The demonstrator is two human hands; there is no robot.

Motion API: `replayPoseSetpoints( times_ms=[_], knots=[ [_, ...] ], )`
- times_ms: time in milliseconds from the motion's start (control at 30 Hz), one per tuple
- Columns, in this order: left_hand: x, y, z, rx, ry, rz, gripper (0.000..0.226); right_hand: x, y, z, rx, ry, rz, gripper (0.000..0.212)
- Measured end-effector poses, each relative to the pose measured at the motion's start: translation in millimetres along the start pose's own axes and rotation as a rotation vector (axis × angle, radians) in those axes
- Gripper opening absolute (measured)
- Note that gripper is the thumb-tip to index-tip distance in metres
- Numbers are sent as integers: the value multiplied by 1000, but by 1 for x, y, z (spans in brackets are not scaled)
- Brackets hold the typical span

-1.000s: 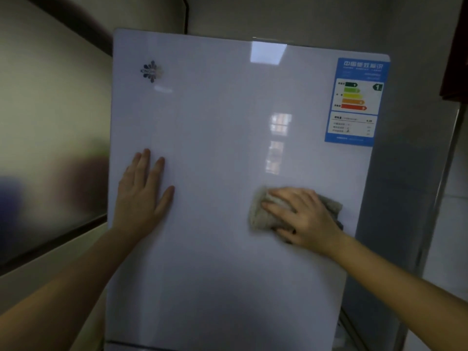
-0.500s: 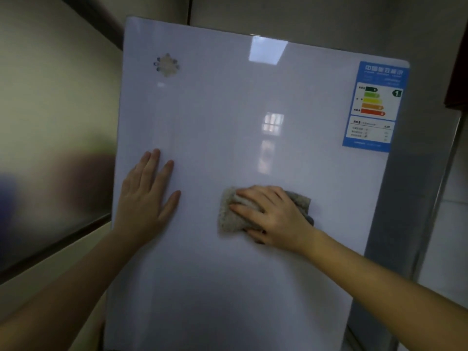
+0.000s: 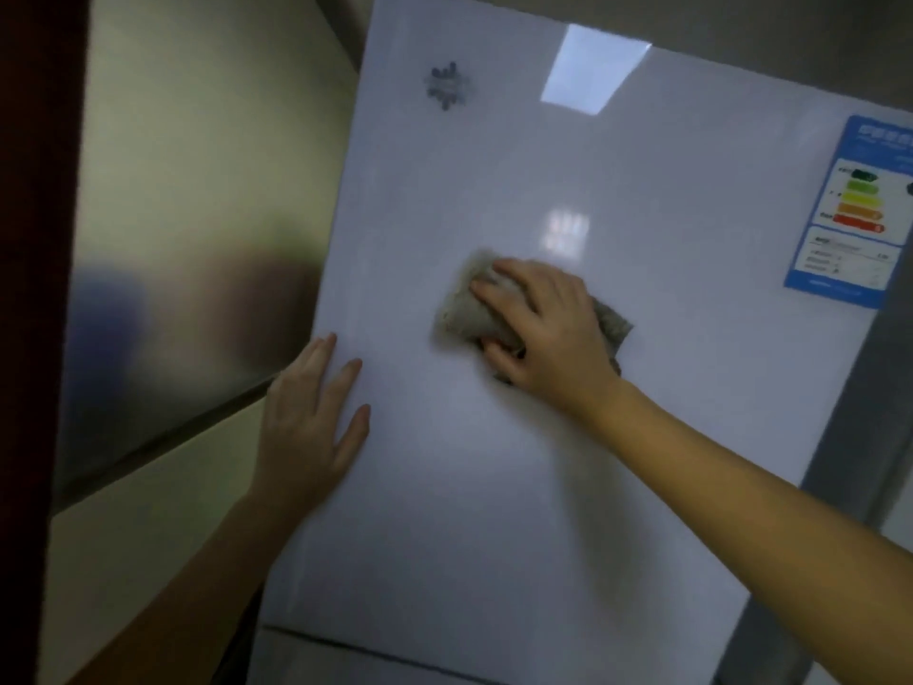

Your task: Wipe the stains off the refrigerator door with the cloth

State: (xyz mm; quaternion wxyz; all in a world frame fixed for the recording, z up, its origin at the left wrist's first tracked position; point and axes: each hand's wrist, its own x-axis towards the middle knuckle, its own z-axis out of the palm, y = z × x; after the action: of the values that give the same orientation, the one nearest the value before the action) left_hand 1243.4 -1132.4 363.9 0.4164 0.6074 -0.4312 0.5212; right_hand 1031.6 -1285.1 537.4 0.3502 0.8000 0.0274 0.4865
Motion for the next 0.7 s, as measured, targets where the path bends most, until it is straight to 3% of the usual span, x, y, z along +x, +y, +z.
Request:
replayPoseSetpoints(
  times_ms=[167, 300, 433, 700],
  knots=[
    [-56, -5, 0, 0, -47, -18, 52, -89, -78, 45, 75, -202, -371, 39],
    [-89, -14, 4, -1, -38, -57, 51, -129, -98, 54, 74, -255, -484, 35],
    [-105, -20, 10, 1, -38, -29, 50, -105, -83, 49, 63, -183, -382, 41],
    [-112, -32, 16, -15, -51, 39, 52, 49, -41, 28, 22, 107, 97, 56]
  ],
)
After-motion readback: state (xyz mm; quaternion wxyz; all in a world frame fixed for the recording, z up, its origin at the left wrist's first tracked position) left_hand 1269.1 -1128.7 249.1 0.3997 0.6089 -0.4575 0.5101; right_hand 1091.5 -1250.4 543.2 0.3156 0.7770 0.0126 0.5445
